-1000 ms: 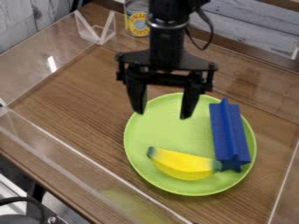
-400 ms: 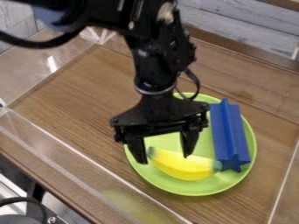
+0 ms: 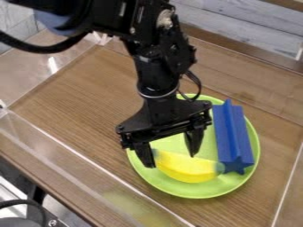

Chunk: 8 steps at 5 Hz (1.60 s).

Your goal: Remove the banana from inside the green plate and put it on the table

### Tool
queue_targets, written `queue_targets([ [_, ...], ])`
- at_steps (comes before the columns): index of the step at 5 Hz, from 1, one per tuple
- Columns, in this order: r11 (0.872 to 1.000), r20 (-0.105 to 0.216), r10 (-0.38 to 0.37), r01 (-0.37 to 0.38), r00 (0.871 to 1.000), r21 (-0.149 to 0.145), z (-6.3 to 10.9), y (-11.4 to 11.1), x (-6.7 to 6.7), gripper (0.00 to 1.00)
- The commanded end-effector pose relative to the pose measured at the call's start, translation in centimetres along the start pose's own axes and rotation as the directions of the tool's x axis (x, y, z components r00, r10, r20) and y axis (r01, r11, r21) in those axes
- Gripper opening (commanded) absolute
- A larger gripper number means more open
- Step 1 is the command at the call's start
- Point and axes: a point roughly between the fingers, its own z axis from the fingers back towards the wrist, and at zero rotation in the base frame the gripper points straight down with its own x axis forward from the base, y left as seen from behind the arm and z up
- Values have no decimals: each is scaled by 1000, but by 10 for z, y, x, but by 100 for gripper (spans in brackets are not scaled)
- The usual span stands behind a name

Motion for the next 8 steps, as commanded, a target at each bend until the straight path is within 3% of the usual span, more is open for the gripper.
queue_targets([
  [1,999,18,32,-31,999,-37,5,-7,10,100],
  [8,991,-1,125,-125,992,-54,-7,-13,26,100],
])
